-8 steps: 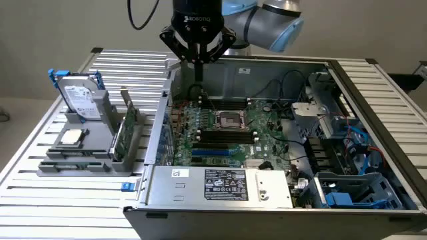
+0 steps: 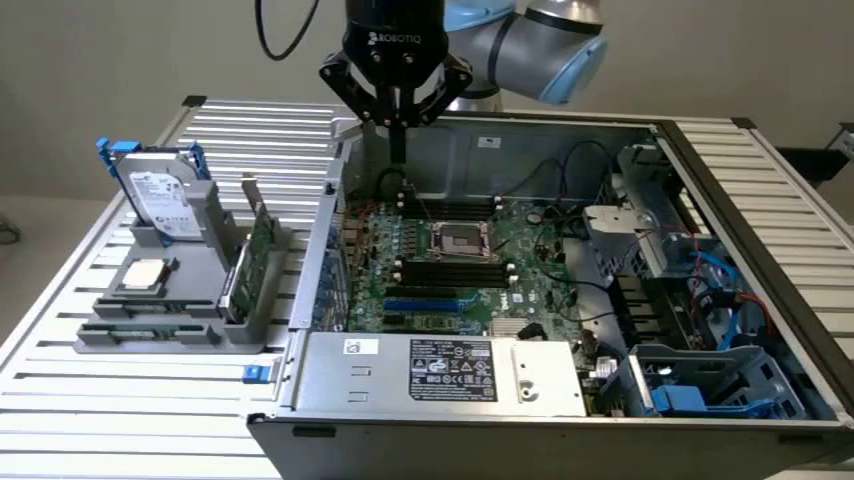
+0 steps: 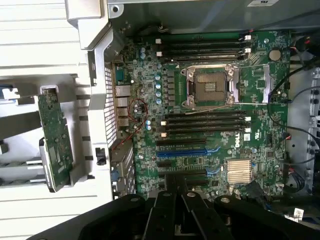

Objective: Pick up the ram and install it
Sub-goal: 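Reach for the ram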

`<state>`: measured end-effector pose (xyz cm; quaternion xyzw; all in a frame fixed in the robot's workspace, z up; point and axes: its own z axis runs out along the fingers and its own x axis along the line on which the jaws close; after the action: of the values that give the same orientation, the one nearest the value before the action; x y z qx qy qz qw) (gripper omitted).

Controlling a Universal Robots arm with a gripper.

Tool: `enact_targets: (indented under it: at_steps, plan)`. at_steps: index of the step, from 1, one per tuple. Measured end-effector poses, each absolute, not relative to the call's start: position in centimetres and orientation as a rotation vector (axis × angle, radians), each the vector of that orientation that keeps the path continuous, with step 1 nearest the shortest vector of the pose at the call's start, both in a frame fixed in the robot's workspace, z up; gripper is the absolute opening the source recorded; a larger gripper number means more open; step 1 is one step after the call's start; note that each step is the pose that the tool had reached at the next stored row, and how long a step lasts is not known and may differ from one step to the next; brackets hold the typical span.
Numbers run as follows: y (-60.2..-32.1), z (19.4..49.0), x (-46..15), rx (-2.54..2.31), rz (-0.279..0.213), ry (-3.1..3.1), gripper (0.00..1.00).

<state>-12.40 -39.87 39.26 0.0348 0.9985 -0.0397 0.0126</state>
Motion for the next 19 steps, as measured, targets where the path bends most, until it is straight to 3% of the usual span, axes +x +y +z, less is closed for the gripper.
enact_targets:
  at_steps: [19]
  plan:
    - [-39.9, 38.9, -21.0, 0.107, -0.123, 3.137, 0.11]
